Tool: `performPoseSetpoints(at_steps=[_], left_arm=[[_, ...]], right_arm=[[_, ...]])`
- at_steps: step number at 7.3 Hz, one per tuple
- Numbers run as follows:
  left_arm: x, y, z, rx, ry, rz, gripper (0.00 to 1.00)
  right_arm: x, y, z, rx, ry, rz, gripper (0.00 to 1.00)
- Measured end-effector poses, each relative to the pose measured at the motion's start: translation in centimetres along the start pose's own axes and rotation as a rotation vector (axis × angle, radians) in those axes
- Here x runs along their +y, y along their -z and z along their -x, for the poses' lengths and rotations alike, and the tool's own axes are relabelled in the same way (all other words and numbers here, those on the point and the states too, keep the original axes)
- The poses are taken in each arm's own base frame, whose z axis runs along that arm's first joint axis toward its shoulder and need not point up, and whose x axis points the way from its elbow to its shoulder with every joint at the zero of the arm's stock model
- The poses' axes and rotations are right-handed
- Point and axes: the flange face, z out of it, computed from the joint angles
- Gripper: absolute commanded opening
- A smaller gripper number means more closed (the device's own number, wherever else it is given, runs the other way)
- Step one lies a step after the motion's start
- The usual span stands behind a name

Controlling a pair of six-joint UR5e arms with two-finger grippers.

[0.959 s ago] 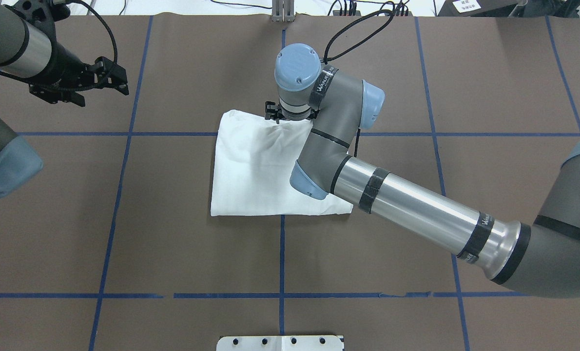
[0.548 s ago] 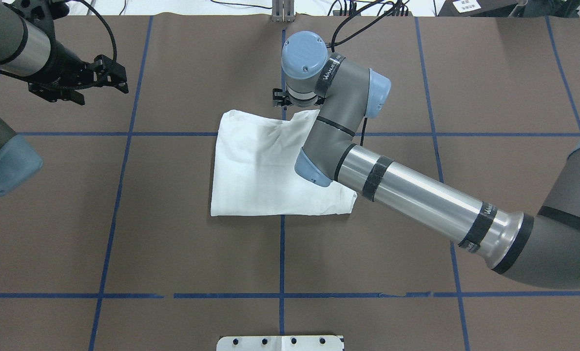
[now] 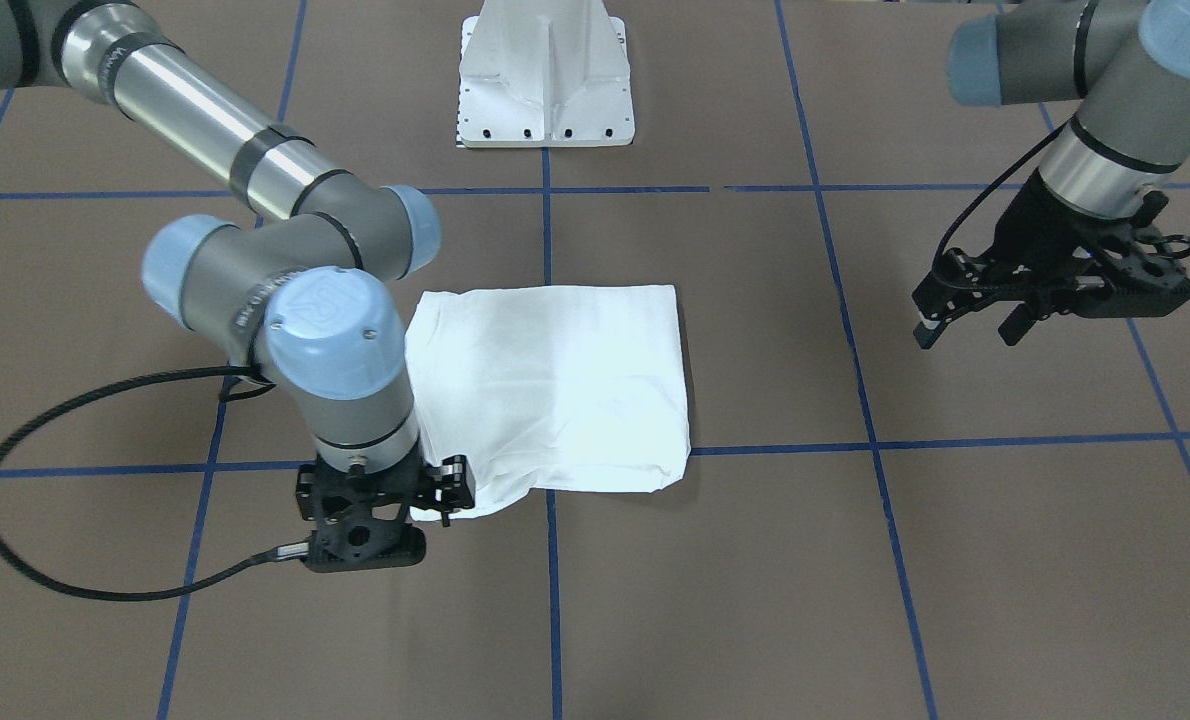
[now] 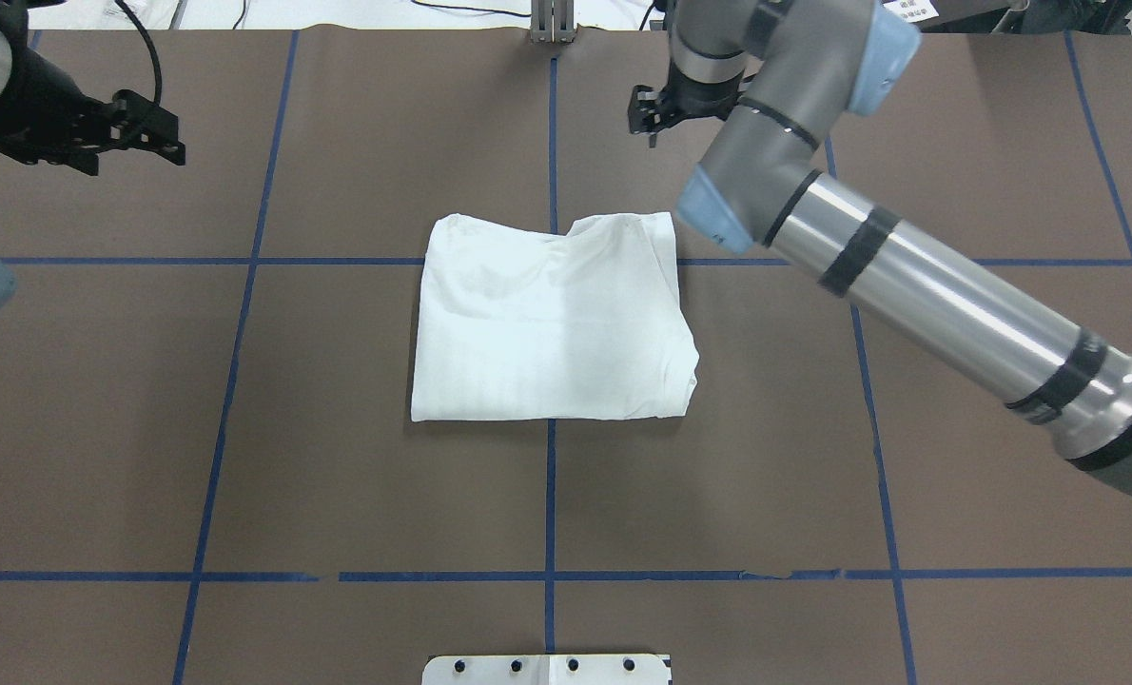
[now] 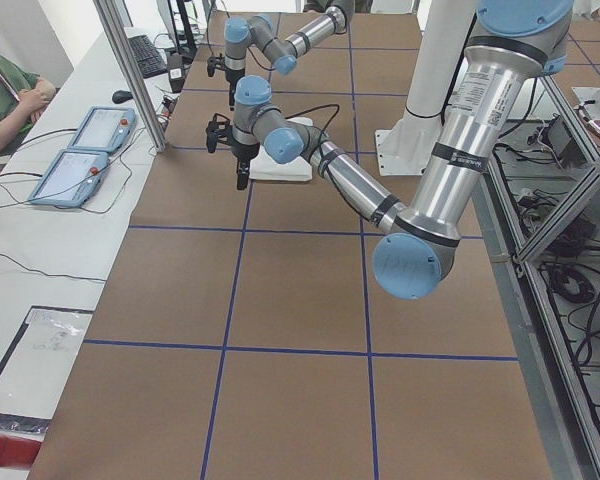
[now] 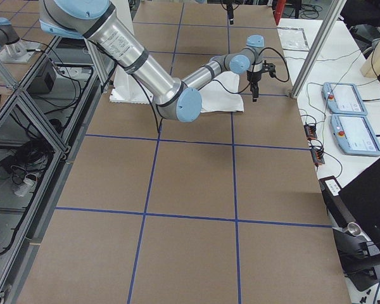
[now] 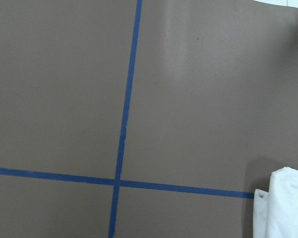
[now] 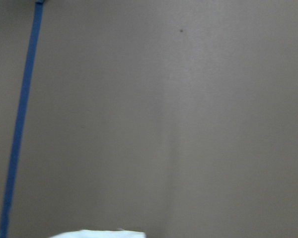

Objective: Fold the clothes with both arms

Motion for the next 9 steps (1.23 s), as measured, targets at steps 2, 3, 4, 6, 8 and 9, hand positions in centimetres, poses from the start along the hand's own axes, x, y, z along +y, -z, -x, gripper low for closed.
performPoseSetpoints(at_steps=[2,3,4,6,8,9], left_arm=[[-0.8,2.0,7.4,-0.043,-0.144,-0.009,1.0],[-0.9,2.9,11.5,-0.074,-0.213,-0.01,1.0],[-0.8,3.5,15.8,-0.108,-0.286,-0.005,1.0],[-1.2,3.8,24.9,-0.177,-0.429,0.044,1.0],[-1.0,3.1,33.6,-0.162,-0.404,0.108,1.0],[-0.2,2.7,36.5,-0.091,-0.35,0.125,1.0]], right_arm=[[-0.1,3.0,-16.6,-0.024,0.079,0.037,1.0],[1.3,4.0,-25.8,-0.036,0.127,0.052,1.0],[4.3,4.5,-33.9,-0.046,0.172,0.069,1.0],[11.0,6.8,-44.9,-0.063,0.203,0.104,1.0],[15.9,8.6,-49.0,-0.058,0.174,0.175,1.0],[17.3,8.5,-50.1,-0.057,0.143,0.206,1.0]])
